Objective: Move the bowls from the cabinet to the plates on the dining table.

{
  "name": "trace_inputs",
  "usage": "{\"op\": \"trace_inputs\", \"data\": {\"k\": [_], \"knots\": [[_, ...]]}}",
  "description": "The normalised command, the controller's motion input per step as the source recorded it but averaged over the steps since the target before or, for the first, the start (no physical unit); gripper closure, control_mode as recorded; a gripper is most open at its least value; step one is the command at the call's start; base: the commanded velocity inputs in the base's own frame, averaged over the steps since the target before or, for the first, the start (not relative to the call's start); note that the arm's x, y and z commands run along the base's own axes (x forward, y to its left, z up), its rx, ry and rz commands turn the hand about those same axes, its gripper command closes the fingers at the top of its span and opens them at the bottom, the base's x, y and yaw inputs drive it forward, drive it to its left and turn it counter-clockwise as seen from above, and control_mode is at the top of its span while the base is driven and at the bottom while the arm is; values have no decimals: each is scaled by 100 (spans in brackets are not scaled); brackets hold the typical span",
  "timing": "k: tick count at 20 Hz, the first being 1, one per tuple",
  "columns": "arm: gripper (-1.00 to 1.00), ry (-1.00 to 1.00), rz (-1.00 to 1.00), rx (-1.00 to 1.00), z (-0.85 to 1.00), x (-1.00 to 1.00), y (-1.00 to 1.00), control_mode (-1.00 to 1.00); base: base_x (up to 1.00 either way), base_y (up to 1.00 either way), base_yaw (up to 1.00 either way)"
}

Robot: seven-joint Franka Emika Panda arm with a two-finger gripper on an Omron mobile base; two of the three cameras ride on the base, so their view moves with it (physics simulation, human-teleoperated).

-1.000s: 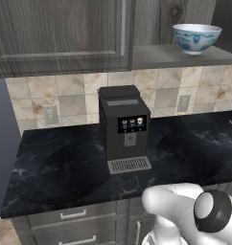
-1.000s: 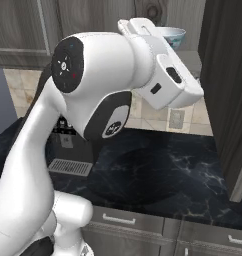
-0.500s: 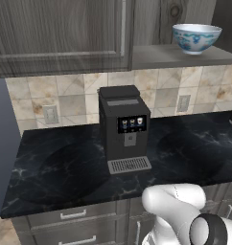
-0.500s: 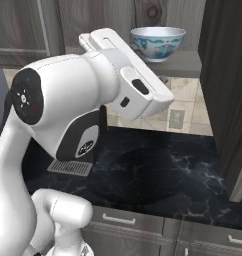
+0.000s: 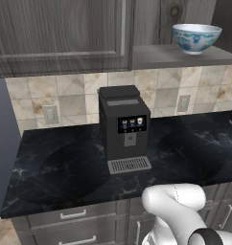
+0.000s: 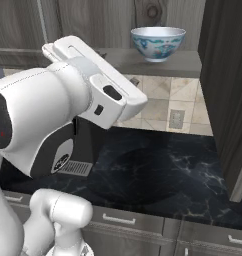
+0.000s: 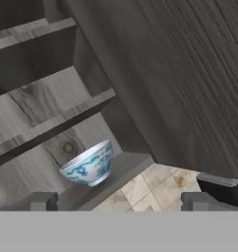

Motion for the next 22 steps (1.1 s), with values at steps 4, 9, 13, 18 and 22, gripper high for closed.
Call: {"op": "trace_inputs", "data": {"k": [4,9,13,18,22], "knots": [[-100,0,12,-4,-1,-18,47,-100,0,0,0],[-100,0,10,-4,-1,-12,52,-100,0,0,0],[-100,0,8,-4,-4,-7,56,-100,0,0,0],[-100,0,8,-5,-5,-10,55,-100,0,0,0],[-100,-1,7,-8,-10,-6,52,-100,0,0,0]]}}
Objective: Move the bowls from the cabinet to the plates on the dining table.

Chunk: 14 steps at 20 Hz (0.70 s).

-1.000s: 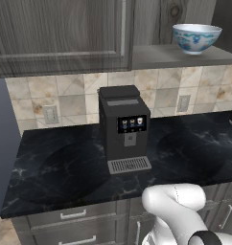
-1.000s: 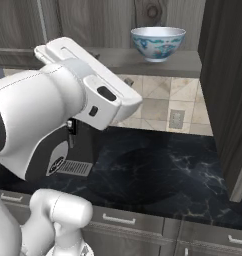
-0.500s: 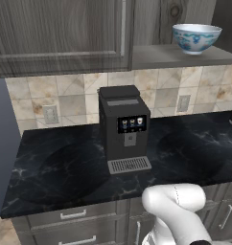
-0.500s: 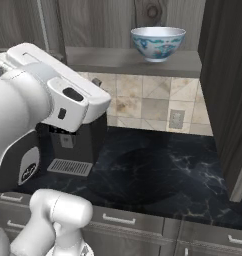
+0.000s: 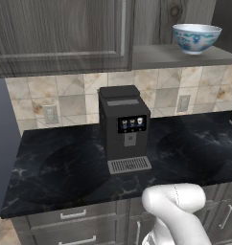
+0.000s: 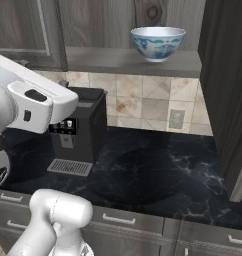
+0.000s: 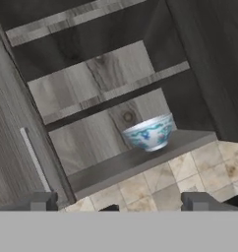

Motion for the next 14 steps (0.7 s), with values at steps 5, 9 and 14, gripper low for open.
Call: {"op": "trace_inputs", "data": {"k": [5,9,14], "knots": [[-100,-4,5,-8,-14,0,55,-100,0,0,0],[-100,-2,4,-10,-10,1,53,-100,0,0,0],[-100,-1,2,-9,-1,15,50,-100,0,0,0]]}}
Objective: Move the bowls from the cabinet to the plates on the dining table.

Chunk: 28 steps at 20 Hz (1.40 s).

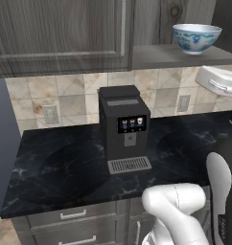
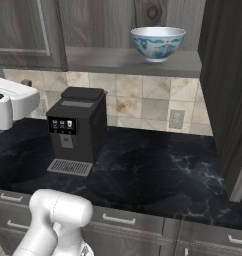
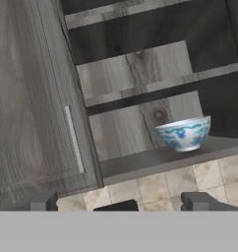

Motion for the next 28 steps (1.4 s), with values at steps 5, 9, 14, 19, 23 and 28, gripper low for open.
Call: {"op": "trace_inputs", "data": {"k": [5,9,14,19,23,28], "knots": [[-100,0,0,-4,0,37,49,-100,0,0,0],[-100,-1,0,-6,-4,39,48,-100,0,0,0],[-100,-4,0,-1,-13,36,35,-100,0,0,0],[-100,-7,0,1,-13,40,27,-100,0,0,0],[-100,-7,0,0,-7,46,20,-100,0,0,0],[-100,-4,0,0,-1,47,11,-100,0,0,0]]}}
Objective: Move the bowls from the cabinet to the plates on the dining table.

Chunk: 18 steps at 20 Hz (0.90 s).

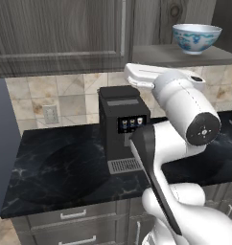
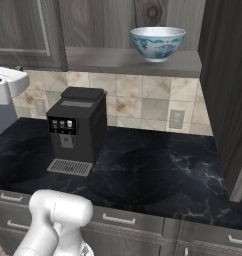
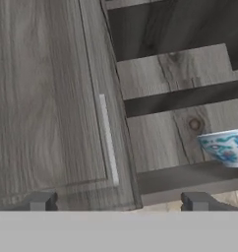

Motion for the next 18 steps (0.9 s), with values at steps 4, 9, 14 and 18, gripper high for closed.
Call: {"op": "trace_inputs", "data": {"k": [4,9,14,18], "knots": [[-100,-1,2,0,0,45,1,-100,0,0,0],[-100,0,2,-4,2,38,2,-100,0,0,0],[-100,0,1,-8,6,33,4,-100,0,0,0],[-100,0,1,-9,3,28,0,-100,0,0,0]]}}
